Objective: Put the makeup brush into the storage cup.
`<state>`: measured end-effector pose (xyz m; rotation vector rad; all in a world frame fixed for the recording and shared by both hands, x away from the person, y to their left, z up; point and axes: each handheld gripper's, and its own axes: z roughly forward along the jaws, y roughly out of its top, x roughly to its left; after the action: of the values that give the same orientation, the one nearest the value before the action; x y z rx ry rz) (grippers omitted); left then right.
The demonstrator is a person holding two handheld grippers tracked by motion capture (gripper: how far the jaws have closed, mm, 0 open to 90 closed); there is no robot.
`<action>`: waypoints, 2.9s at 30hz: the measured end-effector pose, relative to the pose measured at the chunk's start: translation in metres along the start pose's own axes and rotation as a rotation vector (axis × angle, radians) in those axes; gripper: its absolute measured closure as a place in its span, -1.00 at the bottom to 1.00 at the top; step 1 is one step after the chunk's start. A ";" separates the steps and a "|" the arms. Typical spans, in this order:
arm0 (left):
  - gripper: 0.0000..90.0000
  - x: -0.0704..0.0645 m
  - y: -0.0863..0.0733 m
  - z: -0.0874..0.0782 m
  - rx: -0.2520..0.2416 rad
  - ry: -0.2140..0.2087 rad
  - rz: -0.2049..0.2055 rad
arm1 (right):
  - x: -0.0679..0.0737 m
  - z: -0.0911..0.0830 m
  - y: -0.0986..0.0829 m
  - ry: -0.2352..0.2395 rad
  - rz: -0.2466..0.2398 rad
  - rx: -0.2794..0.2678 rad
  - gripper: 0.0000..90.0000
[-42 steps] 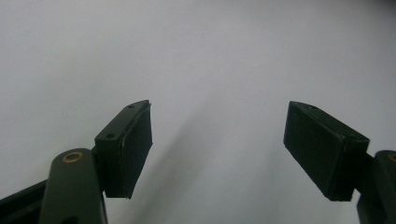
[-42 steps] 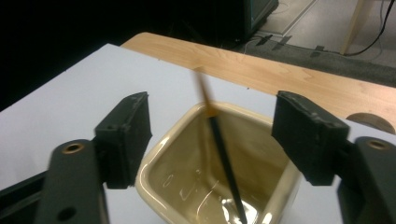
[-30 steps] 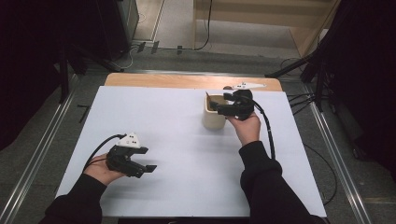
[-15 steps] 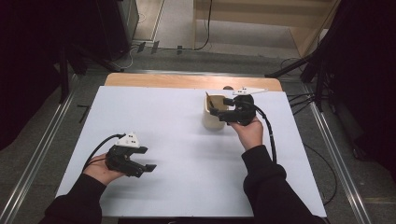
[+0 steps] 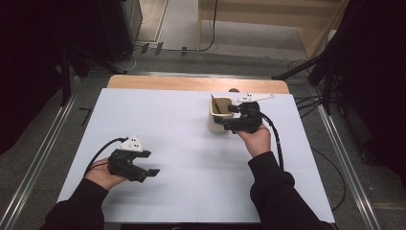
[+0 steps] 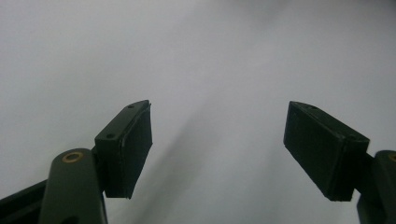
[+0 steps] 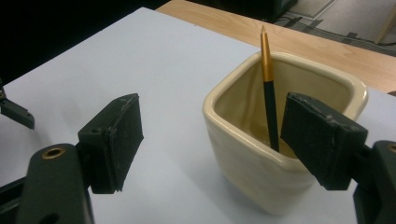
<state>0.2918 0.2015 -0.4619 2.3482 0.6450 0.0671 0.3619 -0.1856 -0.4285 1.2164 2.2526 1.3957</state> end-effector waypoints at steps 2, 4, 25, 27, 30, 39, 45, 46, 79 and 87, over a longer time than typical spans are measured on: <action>-0.46 0.000 0.000 0.000 -0.003 0.000 -0.002 | 0.001 -0.002 -0.001 0.007 -0.003 0.000 -0.52; -0.46 0.000 0.000 0.000 -0.003 0.001 -0.001 | 0.002 -0.004 -0.002 0.012 -0.006 0.000 -0.52; -0.46 0.000 0.000 0.001 0.006 -0.002 0.006 | 0.018 -0.014 -0.024 0.092 -0.040 0.064 -0.49; -0.46 0.000 0.000 0.001 0.007 -0.001 0.005 | 0.020 -0.013 -0.025 0.096 -0.048 0.063 -0.49; -0.46 -0.001 0.000 0.001 0.007 -0.001 0.007 | 0.021 -0.014 -0.027 0.113 -0.050 0.059 -0.50; -0.46 -0.001 0.000 0.001 0.002 -0.004 0.007 | 0.025 -0.020 -0.040 0.121 -0.077 0.088 -0.49; -0.46 -0.001 0.001 0.002 0.011 -0.003 0.010 | 0.025 -0.026 -0.048 0.138 -0.082 0.110 -0.47; -0.46 -0.001 0.001 0.001 0.011 -0.003 0.009 | 0.025 -0.027 -0.049 0.143 -0.083 0.115 -0.47; -0.46 -0.001 0.000 0.001 0.017 0.000 0.010 | 0.022 -0.051 -0.078 0.124 -0.091 0.177 -0.50; -0.46 -0.001 0.000 0.001 0.016 -0.001 0.010 | 0.021 -0.056 -0.084 0.114 -0.091 0.192 -0.51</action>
<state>0.2913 0.2007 -0.4628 2.3671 0.6353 0.0662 0.2724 -0.2229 -0.4636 1.0979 2.5360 1.2703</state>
